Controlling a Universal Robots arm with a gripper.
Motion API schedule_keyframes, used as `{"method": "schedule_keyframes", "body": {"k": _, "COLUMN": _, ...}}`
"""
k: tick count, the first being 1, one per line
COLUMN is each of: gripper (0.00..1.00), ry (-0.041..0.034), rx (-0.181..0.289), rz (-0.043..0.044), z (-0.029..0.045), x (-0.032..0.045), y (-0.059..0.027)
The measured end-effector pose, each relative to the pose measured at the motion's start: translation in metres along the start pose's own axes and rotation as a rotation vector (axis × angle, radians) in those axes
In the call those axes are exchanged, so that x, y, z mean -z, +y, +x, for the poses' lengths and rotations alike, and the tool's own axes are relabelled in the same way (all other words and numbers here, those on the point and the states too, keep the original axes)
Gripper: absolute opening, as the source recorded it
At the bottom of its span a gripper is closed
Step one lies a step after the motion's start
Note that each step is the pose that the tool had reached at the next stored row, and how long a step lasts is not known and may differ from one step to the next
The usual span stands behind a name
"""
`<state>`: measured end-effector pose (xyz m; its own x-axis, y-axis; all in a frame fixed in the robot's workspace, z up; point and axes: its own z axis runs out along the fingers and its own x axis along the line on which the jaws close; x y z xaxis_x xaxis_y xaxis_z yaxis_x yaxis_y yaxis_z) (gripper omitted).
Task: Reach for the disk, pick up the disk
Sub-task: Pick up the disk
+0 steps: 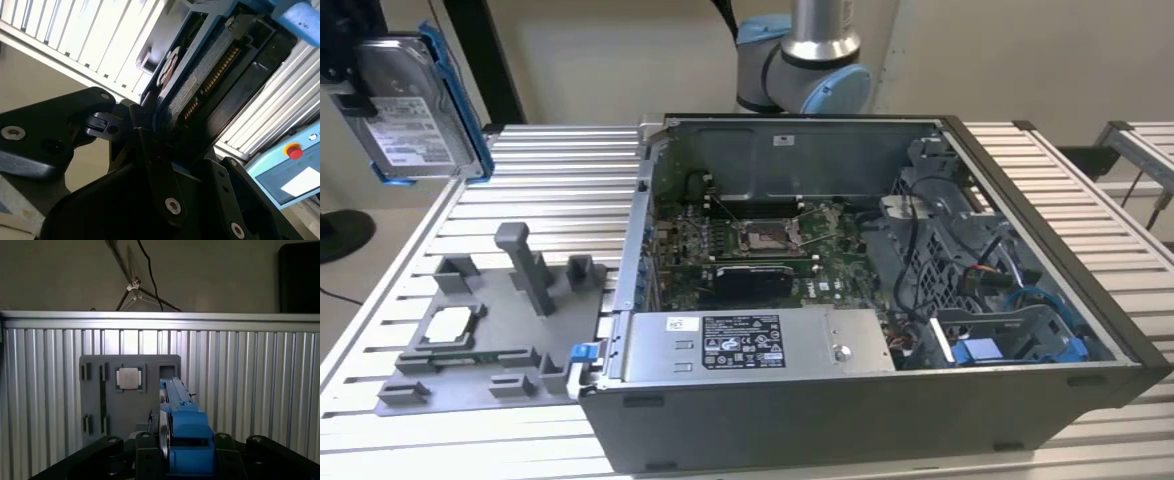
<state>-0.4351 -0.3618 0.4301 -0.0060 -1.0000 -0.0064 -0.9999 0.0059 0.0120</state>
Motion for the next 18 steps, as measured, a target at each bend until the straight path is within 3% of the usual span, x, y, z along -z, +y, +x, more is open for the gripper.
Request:
{"method": "schedule_keyframes", "body": {"k": 9, "gripper": 0.00, "ry": 0.0000, "rx": 0.000, "rz": 0.0000, "z": -0.0003, "x": 0.0408, "y": 0.0005}}
{"method": "schedule_keyframes", "body": {"k": 18, "gripper": 0.00, "ry": 0.0001, "rx": 0.000, "rz": -0.0002, "z": -0.0004, "x": 0.0674, "y": 0.0008}}
